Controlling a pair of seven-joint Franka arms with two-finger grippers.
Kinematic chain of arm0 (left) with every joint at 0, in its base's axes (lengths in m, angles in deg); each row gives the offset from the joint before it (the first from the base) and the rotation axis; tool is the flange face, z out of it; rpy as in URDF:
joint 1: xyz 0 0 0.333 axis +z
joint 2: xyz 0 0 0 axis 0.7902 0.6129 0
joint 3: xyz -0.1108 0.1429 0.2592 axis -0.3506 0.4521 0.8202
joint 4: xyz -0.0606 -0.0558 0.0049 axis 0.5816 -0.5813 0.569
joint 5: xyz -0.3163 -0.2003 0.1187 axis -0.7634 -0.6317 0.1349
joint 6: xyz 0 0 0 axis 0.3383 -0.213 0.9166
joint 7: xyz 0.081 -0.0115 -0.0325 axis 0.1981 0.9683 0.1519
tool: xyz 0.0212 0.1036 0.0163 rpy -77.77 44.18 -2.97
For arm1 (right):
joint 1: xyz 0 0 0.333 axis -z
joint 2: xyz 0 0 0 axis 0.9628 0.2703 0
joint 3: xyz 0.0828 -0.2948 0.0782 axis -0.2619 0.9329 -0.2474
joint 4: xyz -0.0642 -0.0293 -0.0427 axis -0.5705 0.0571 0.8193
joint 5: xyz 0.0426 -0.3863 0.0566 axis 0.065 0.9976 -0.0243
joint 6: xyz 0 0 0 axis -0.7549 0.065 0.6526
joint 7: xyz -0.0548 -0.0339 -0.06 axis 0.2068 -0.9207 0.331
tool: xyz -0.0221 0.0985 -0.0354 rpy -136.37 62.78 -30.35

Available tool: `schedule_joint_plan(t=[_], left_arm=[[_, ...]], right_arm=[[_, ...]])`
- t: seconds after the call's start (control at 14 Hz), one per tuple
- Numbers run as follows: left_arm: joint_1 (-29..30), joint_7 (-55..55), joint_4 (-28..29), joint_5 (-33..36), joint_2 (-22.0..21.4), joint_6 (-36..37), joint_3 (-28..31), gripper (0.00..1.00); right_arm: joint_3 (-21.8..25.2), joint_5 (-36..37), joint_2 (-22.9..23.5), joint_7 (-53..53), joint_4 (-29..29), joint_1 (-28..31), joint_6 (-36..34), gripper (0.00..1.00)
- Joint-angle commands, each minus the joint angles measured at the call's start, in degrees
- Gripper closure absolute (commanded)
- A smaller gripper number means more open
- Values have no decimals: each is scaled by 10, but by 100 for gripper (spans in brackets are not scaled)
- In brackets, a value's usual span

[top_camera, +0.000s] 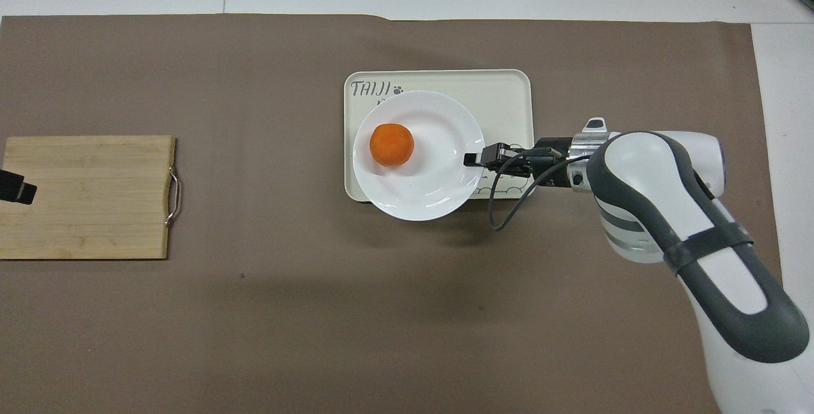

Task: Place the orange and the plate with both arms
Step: 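Slide the plate with the right gripper onto the bear tray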

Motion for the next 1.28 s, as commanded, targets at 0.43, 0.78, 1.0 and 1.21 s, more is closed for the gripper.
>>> schedule_joint_plan(t=[0.43, 0.78, 1.0, 1.21], left_arm=[[3, -3, 5, -3, -9, 4, 0, 0], [3, -3, 5, -3, -9, 4, 0, 0], [3, -3, 5, -3, -9, 4, 0, 0], [3, -3, 5, -3, -9, 3, 0, 0]], right_arm=[[-2, 9, 139, -13, 145, 37, -4, 100], [-2, 10, 149, -14, 149, 21, 12, 100], [-2, 24, 149, -5, 142, 21, 12, 100], [-2, 29, 150, 17, 131, 22, 10, 100]])
